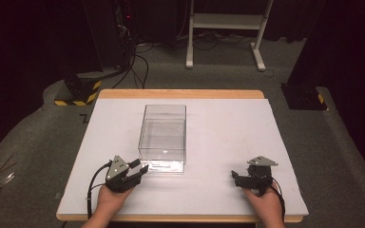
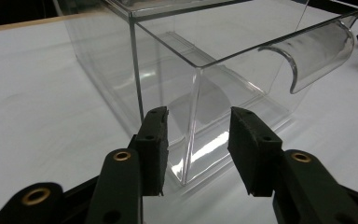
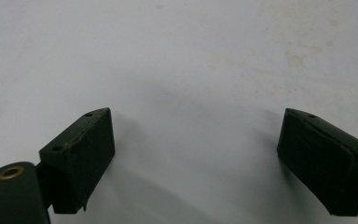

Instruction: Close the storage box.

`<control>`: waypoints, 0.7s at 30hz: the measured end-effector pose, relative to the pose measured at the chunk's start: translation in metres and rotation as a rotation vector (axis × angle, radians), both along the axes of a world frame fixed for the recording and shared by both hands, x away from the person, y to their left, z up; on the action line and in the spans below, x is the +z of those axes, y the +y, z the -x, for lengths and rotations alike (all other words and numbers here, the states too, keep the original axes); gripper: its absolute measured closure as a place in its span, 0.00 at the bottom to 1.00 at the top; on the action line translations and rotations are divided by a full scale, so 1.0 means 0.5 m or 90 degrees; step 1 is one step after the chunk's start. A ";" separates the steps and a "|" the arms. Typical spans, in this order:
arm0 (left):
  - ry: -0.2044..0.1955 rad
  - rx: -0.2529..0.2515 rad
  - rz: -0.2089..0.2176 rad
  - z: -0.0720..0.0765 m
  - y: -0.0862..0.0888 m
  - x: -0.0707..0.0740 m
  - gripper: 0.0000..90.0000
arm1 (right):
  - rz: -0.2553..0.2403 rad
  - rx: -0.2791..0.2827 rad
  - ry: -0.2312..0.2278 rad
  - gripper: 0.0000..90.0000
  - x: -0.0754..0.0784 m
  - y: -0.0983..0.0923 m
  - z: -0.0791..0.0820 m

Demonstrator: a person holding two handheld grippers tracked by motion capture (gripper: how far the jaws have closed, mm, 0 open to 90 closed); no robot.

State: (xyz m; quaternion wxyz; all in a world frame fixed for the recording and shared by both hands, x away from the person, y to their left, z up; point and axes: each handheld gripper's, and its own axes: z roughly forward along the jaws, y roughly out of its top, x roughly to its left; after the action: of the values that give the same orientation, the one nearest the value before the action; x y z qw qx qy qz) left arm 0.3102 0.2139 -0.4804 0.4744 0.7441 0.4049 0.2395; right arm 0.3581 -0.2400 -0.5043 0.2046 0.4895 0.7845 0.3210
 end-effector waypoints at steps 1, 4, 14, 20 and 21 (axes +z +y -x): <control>-0.007 0.008 -0.001 0.003 0.000 0.002 0.63 | 0.000 0.000 0.000 0.12 0.000 0.000 0.000; -0.008 0.023 0.019 0.003 0.004 0.006 0.57 | 0.000 0.000 0.000 0.12 0.000 0.000 0.000; 0.038 0.013 0.050 -0.022 0.011 0.003 0.40 | 0.001 0.000 -0.001 0.12 0.000 0.000 0.000; 0.044 0.007 0.041 -0.030 0.007 0.004 0.37 | 0.001 0.000 0.000 0.12 0.000 0.000 0.000; 0.044 0.007 0.041 -0.030 0.007 0.004 0.37 | 0.001 0.000 0.000 0.12 0.000 0.000 0.000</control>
State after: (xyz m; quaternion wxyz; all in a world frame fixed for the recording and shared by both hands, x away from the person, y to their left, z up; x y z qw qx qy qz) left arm 0.3251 0.2173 -0.4783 0.4827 0.7338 0.4327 0.2032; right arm 0.3582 -0.2399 -0.5043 0.2053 0.4894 0.7846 0.3206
